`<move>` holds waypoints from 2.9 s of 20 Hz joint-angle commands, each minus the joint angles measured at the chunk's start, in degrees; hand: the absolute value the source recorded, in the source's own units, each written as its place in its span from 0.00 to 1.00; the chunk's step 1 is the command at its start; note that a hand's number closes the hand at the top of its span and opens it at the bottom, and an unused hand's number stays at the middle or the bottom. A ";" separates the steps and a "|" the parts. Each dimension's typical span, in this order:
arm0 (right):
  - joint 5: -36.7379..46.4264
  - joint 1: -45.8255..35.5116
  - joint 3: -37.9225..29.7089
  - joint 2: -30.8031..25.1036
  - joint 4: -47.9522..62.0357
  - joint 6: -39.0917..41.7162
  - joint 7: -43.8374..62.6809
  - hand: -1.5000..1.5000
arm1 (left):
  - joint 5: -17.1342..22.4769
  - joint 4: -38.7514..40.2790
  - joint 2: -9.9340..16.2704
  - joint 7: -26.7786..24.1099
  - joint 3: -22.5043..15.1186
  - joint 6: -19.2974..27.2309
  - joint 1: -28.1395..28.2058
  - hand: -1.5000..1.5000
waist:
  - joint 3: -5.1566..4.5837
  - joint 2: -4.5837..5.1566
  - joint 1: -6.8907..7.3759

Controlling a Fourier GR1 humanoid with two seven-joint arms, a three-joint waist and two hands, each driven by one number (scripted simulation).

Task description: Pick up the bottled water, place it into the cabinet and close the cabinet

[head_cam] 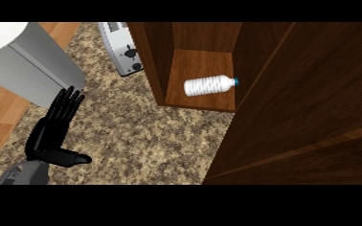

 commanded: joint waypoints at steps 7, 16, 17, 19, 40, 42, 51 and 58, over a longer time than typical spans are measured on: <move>20.46 -16.42 14.41 14.08 7.57 -17.12 5.46 1.00 | 5.40 -16.86 5.32 5.43 0.52 -2.28 9.46 0.00 | -0.01 0.62 1.10; 14.19 -35.94 14.47 18.12 26.20 -32.69 1.47 1.00 | 13.51 -37.15 10.28 14.25 4.01 2.44 18.64 0.00 | 0.30 2.19 0.90; 13.18 -36.70 15.49 18.14 28.94 -31.19 0.52 1.00 | 12.98 -40.82 11.64 13.53 4.56 2.81 22.64 0.00 | 0.30 2.19 0.47; 7.55 -40.67 14.81 18.16 32.16 -25.73 2.60 1.00 | 14.30 -43.47 12.19 15.10 5.39 3.62 22.87 0.00 | 0.29 2.51 0.18; 6.79 -48.28 -1.64 15.55 65.55 -6.49 -16.43 1.00 | 19.18 -62.38 12.69 24.04 16.32 7.94 37.47 0.00 | 0.17 2.77 -4.08; 7.08 -48.14 -2.66 14.27 61.64 -9.67 -12.74 1.00 | 16.76 -64.53 11.24 24.16 14.84 8.45 39.62 0.00 | 0.18 2.41 -4.68; 8.49 -51.28 -7.54 10.66 68.86 -8.67 -15.99 1.00 | 16.80 -66.95 10.99 26.08 14.13 9.17 38.02 0.00 | 0.17 2.83 -4.21; 11.44 -50.26 -6.85 10.44 69.62 -9.16 -20.44 0.00 | 16.18 -66.76 9.94 26.66 13.59 10.02 36.88 0.00 | 0.17 3.04 -4.63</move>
